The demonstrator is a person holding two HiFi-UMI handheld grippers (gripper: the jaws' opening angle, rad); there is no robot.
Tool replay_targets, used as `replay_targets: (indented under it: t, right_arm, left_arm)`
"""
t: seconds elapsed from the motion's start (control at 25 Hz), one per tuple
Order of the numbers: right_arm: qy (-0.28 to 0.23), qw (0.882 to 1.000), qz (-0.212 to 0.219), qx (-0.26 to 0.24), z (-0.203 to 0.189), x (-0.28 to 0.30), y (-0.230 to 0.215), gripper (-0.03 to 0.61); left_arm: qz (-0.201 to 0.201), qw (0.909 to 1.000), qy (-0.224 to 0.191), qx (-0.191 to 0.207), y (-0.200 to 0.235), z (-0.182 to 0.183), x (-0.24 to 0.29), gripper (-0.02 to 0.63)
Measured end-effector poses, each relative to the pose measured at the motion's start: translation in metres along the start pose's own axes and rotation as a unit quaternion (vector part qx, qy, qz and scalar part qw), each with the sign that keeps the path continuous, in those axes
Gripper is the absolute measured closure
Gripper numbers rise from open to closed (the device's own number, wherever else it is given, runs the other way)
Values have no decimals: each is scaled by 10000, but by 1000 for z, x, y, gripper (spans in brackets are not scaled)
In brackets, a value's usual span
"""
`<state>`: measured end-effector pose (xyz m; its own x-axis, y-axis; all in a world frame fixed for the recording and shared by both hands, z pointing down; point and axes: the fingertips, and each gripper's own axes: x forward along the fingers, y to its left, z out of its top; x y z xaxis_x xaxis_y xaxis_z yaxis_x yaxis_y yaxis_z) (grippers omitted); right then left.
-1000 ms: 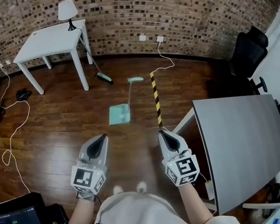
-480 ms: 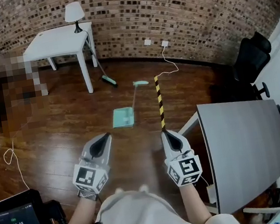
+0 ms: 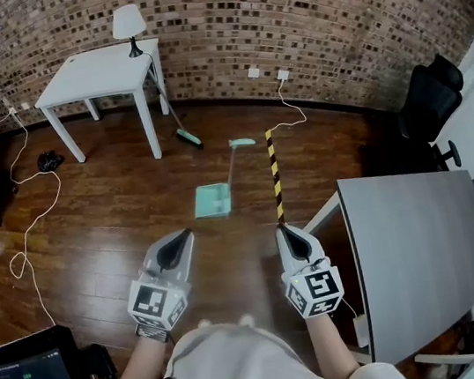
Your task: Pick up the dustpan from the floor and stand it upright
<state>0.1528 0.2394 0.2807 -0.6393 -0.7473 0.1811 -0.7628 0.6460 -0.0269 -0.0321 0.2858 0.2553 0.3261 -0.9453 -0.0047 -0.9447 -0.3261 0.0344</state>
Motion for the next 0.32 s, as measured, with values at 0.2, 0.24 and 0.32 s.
replay_targets:
  t: [0.2,0.24,0.32]
  right_arm:
    - [-50,10000,37,-30,3,5,2,566]
    - [-58,10000,44,-32,3,5,3,566]
    - [-74,10000,54,-35,4,6,4,566]
  left_arm:
    - [-42,10000,52,-8,0,-4,2,615]
    - [-43,10000,57,-3,0,-4,2,617]
    - [-46,10000,61,9,-1,-5,2,615]
